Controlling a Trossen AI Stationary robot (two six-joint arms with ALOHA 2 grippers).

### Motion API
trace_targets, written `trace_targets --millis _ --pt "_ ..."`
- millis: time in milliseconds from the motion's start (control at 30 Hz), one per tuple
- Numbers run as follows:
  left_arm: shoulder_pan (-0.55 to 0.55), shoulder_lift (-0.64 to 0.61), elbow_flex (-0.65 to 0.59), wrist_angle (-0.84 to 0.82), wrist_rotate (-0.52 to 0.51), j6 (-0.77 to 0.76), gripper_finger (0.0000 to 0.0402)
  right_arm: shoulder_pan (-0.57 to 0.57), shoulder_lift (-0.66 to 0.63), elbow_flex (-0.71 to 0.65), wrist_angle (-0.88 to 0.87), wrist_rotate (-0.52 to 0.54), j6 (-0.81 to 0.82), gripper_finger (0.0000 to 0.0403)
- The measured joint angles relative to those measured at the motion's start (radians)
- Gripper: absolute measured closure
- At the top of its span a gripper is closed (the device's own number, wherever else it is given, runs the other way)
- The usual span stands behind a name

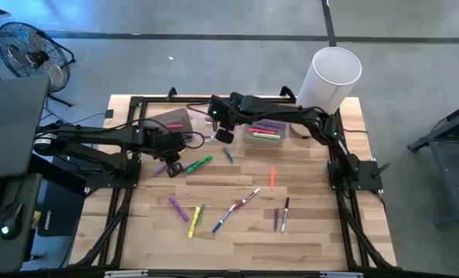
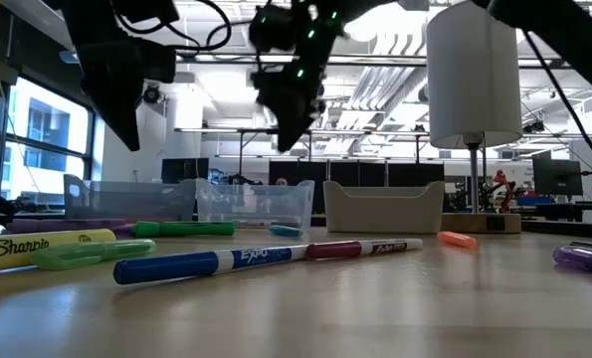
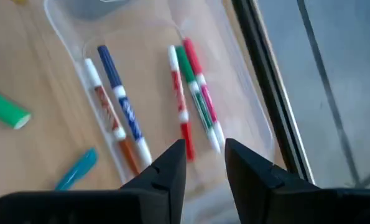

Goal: Pick & Place Markers
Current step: Put the green highlighter pen into the gray bin

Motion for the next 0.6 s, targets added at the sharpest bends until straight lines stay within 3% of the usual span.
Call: trace_targets --millis 200,433,600 --pt "0.0 0.022 0.0 0.068 0.003 0.005 0.0366 0.044 -0.116 -0.059 -0.168 -0.084 0.157 0.0327" --pt "0.0 0.112 0.0 0.169 0.03 -0.027 0.0302 0.178 -0.349 -0.409 -0.084 -0.085 0.402 0.0369" --pt "-0.001 0.199 0.0 0.276 0.068 -0.003 0.0295 0.315 -0.558 -0.658 -0.02 -0.078 0.643 0.0397"
